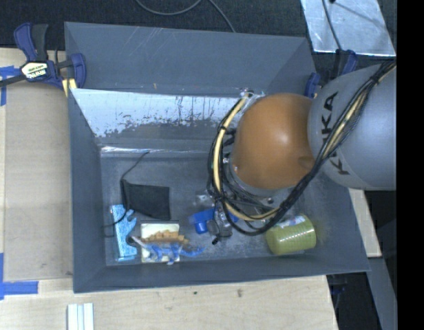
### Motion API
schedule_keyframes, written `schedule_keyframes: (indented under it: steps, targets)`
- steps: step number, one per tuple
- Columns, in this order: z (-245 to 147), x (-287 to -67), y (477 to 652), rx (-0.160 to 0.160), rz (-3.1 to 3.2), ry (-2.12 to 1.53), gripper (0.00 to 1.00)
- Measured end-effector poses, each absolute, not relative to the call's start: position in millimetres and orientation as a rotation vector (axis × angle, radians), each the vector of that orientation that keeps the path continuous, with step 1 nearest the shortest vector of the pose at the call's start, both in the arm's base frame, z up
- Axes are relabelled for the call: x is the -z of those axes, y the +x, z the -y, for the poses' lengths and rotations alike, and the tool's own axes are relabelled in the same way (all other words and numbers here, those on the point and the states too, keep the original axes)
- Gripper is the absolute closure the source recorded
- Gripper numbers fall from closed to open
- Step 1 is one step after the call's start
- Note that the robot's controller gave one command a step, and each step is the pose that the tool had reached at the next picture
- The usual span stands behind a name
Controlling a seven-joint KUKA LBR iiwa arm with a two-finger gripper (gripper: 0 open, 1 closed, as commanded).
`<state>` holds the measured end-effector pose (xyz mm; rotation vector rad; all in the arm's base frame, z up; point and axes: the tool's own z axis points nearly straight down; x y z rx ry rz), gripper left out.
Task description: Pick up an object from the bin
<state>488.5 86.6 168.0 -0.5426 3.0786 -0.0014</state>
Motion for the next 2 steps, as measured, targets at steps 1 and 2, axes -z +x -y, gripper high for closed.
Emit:
schedule_keyframes:
  steps: [1,2]
  targets:
    - [-86.6,-171.8,488.7,0.001,-3.078,-0.543,1.00]
    - [-86.6,-172.9,488.9,0.001,-3.076,-0.542,1.00]
